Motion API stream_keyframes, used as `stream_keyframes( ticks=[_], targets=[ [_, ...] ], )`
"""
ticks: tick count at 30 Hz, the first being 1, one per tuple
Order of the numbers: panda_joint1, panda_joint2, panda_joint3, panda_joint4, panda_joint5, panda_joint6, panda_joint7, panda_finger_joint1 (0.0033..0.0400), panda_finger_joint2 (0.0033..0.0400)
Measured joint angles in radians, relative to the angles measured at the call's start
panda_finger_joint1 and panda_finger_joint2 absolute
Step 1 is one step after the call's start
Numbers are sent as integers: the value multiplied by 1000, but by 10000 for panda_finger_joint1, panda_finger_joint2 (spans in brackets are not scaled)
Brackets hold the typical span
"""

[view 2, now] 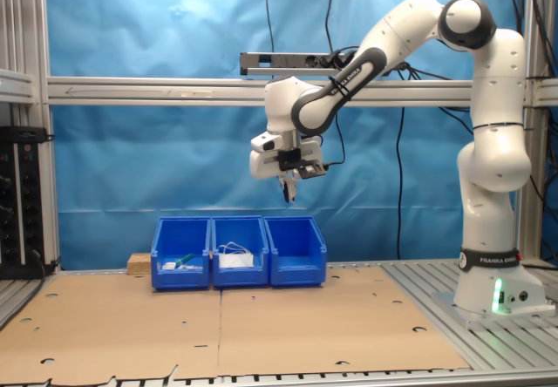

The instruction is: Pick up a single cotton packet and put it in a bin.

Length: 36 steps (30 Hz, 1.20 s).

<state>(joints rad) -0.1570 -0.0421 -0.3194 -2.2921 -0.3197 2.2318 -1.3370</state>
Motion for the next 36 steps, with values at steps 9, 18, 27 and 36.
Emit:
stream_keyframes(
  ticks=[9, 18, 27, 36],
  targets=[
    [0, 0, -6, 0, 0, 0, -21, 57, 57],
    [0, 0, -10, 0, 0, 0, -36, 57, 57],
    [0, 0, -10, 0, 0, 0, -51, 57, 57],
    [0, 0, -10, 0, 0, 0, -56, 57, 57]
  ],
)
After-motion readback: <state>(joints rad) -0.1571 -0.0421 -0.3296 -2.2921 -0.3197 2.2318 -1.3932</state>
